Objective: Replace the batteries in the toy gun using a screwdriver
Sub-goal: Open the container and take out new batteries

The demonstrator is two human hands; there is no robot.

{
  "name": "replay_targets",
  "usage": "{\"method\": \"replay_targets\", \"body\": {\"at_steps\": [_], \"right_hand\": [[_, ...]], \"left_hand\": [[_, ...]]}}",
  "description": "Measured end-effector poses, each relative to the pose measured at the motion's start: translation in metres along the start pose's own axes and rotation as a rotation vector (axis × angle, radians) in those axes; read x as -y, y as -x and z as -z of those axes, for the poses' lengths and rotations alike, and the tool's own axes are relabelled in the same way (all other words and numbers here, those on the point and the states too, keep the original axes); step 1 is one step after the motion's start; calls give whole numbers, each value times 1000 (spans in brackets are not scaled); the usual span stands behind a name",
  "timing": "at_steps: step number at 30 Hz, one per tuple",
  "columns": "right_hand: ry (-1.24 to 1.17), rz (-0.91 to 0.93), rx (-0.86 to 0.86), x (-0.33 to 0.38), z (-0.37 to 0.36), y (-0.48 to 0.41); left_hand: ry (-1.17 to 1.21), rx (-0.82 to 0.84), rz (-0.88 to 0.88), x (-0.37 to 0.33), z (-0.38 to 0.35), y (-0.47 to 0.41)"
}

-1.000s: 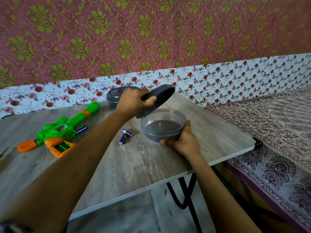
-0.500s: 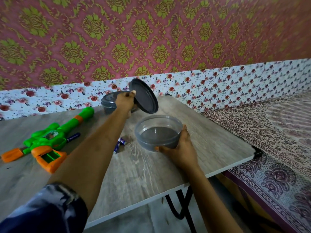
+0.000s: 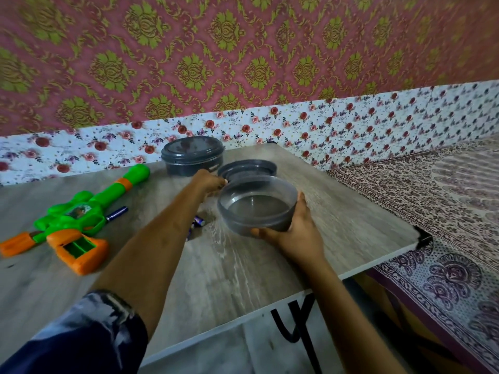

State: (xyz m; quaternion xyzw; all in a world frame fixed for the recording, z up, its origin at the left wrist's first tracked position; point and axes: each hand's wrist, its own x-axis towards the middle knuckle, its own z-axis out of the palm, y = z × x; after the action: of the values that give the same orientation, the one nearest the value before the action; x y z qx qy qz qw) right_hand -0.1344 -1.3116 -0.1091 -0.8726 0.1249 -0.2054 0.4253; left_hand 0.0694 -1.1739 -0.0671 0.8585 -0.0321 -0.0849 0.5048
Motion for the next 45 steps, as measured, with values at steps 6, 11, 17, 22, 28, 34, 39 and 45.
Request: {"method": "replay_targets", "body": {"at_steps": [6,11,17,22,28,34,39,45], "right_hand": [[-33,-22,4,4,3,9],[-20,-41,3,8,5,14],[-40,-35,-87,14,-5,34],[-133,3,-299,36,-19,69],[-98,333,-288,74,-53,78],[243,347,139,104,-85,29],[453,237,433,109,-109,-12],[564,257,348,106,-123,-22]], "left_hand": [[-259,-24,-137,9,52,36],[-536,-181,-130,43,123,56],[-806,-210,-45,84,158,75],[-821,-285,-87,88,146,88],[-862,-296,-78,91,134,86],[-828,-333,-104,91,142,73],[-935,-317,-76,94,144,61],[-1057,-324,-58,90,141,54]]}}
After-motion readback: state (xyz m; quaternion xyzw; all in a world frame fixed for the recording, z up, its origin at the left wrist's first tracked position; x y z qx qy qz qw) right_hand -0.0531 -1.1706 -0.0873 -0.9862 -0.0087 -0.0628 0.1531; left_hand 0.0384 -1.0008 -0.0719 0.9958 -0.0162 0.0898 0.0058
